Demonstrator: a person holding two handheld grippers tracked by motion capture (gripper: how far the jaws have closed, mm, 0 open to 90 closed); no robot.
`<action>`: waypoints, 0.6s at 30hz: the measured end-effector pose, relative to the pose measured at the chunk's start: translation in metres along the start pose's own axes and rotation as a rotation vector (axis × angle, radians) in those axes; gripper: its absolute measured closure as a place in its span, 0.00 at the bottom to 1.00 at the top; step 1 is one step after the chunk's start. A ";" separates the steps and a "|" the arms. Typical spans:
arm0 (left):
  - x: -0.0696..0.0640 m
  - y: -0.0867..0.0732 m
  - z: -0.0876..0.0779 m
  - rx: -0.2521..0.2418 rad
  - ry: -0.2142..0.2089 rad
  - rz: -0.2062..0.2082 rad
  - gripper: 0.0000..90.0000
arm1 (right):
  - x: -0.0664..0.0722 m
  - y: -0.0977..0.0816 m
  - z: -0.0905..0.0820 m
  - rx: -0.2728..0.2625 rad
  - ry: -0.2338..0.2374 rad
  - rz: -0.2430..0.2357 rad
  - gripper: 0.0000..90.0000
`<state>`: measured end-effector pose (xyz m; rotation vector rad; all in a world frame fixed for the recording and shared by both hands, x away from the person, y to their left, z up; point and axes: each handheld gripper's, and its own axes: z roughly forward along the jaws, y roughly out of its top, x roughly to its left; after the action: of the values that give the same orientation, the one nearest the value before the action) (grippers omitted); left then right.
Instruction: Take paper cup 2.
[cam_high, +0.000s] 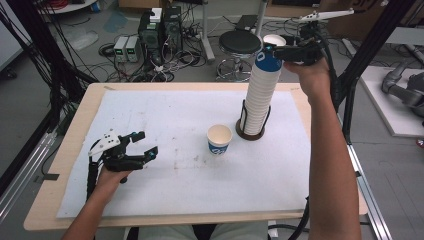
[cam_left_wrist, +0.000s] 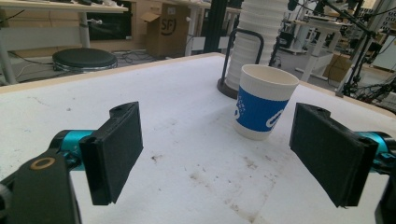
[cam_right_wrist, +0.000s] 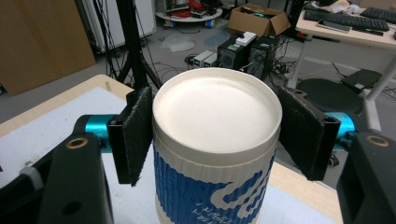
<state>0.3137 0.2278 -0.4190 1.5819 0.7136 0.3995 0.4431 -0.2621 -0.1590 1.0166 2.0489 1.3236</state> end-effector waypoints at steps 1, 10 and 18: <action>0.000 0.000 0.000 0.000 -0.002 0.000 0.19 | 0.000 0.000 0.000 -0.002 0.000 0.000 0.35; 0.000 0.000 0.000 0.000 -0.002 -0.001 0.19 | 0.000 0.000 0.000 -0.001 -0.001 0.000 0.35; 0.000 0.000 0.000 0.001 -0.002 -0.001 0.19 | 0.000 0.002 -0.003 -0.031 -0.004 0.002 0.35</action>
<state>0.3137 0.2277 -0.4192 1.5822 0.7131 0.3970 0.4416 -0.2635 -0.1564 1.0063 2.0187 1.3497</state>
